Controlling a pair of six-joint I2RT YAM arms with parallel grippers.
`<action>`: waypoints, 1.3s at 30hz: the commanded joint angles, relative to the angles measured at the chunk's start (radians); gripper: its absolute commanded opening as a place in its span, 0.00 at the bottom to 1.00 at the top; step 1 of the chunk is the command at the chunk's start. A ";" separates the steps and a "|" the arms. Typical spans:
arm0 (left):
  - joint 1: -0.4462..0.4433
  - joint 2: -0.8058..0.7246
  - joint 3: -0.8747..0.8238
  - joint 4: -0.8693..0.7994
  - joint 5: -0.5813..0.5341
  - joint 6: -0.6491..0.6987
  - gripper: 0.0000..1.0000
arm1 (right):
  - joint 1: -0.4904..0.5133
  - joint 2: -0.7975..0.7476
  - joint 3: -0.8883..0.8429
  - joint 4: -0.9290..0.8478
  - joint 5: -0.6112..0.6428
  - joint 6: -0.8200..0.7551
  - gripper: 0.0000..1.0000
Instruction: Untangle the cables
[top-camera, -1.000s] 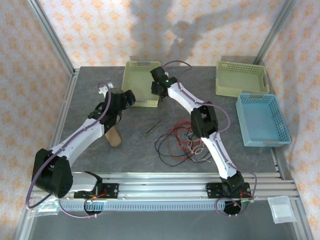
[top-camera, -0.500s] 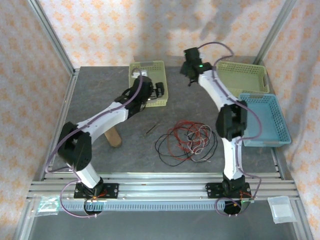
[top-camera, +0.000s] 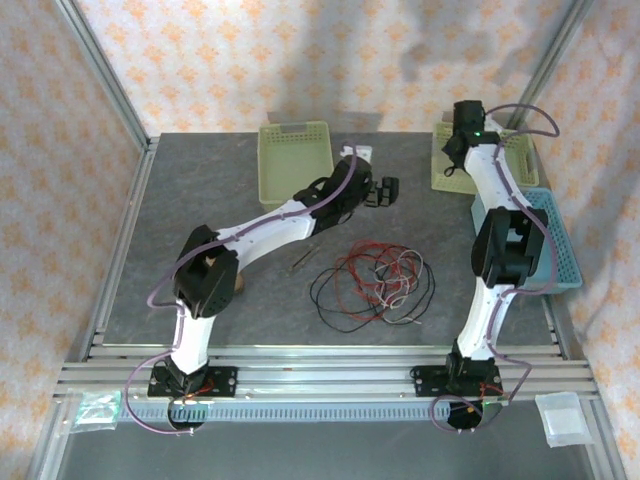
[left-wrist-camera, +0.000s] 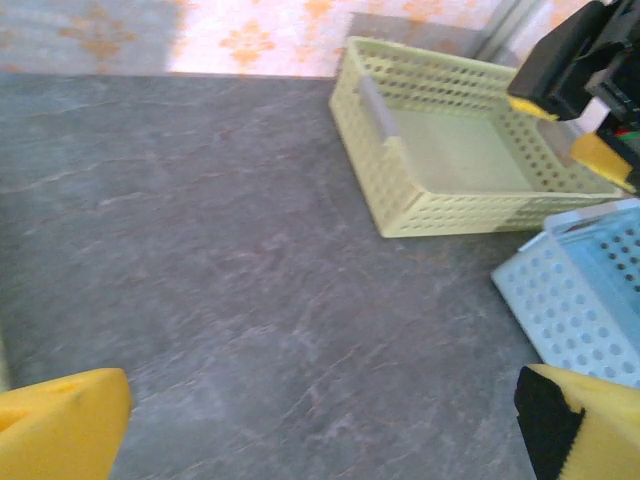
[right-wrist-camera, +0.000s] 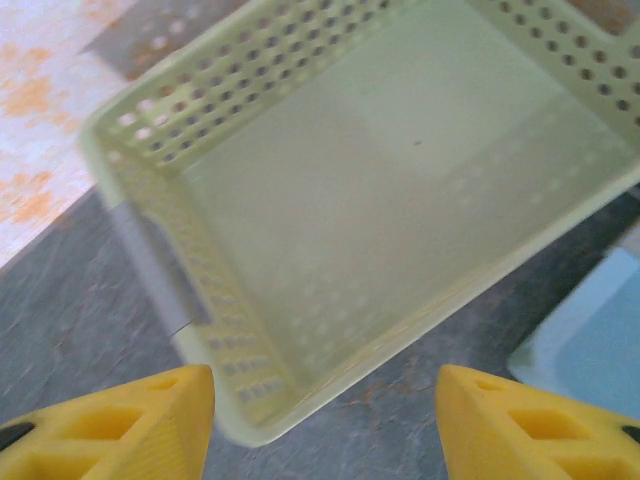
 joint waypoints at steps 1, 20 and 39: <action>-0.031 0.039 0.093 -0.038 0.016 0.034 0.99 | -0.048 0.033 0.031 -0.073 0.028 0.087 0.61; -0.048 0.149 0.240 0.046 0.284 0.048 0.99 | -0.228 0.071 0.048 -0.109 0.082 0.150 1.00; -0.049 0.257 0.422 -0.018 0.343 0.011 1.00 | -0.271 0.270 0.215 -0.148 0.026 0.164 0.99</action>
